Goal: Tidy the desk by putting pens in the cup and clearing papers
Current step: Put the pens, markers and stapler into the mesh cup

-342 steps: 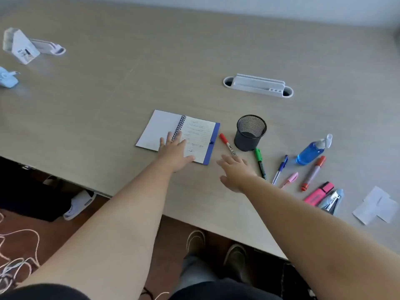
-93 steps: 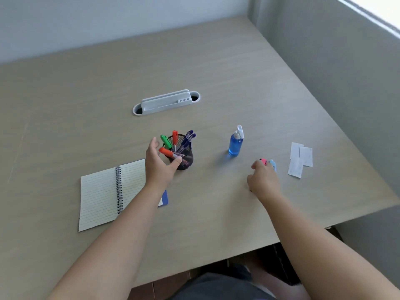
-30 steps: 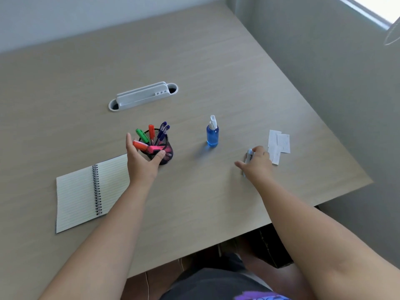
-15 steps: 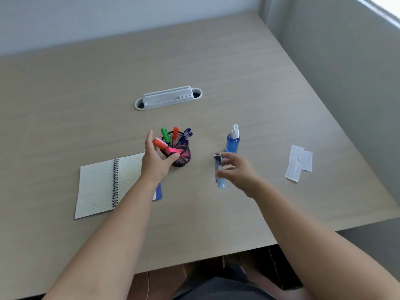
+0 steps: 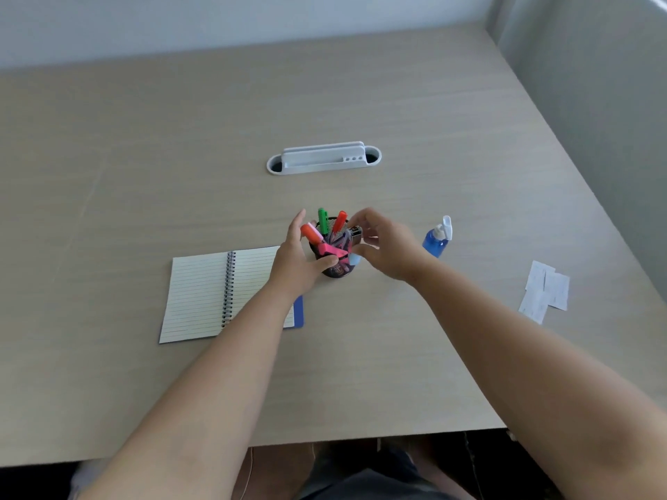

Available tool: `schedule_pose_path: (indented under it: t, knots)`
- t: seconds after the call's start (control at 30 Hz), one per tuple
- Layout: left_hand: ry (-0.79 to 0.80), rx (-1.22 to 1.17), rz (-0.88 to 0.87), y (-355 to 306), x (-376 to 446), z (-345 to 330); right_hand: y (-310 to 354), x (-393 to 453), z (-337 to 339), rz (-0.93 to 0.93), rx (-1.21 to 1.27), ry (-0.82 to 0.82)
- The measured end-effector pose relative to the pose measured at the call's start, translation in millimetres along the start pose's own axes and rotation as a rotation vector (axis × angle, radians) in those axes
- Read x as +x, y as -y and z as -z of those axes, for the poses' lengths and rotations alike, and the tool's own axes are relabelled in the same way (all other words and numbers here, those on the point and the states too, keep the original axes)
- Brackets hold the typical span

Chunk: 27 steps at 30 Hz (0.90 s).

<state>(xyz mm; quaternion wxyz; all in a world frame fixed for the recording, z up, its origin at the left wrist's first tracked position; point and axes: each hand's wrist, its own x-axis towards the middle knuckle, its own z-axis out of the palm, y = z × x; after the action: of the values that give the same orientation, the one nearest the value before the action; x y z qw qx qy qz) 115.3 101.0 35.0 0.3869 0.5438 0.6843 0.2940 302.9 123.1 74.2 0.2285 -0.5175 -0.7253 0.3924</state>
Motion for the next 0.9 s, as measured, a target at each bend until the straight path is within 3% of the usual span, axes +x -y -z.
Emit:
schedule_pose_path:
  t: [0.23, 0.47, 0.53, 0.6, 0.67, 0.73, 0.8, 0.9]
  knots:
    - [0.004, -0.003, -0.005, 1, 1, -1, -4, 3, -2, 0.002, -0.163, 0.149]
    - [0.001, -0.033, -0.003, 4, 2, -3, -15, -4, -8, 0.063, -0.251, 0.101]
    - [0.007, -0.048, -0.006, 6, 4, -3, -21, -11, -9, 0.082, -0.161, -0.007]
    - [0.008, -0.056, -0.006, 7, 3, -3, -29, -18, -12, 0.089, -0.045, -0.218]
    - [0.001, -0.091, 0.017, 9, 2, -3, -37, -17, -14, 0.017, 0.007, -0.345]
    - [-0.009, -0.136, 0.074, 13, 2, -4, -44, -9, -15, -0.163, 0.001, -0.283]
    - [0.001, -0.166, 0.129, 18, 2, -5, -52, 3, -16, -0.337, 0.016, -0.092]
    - [0.019, -0.168, 0.146, 22, 1, -9, -57, 21, -13, -0.386, 0.085, 0.022]
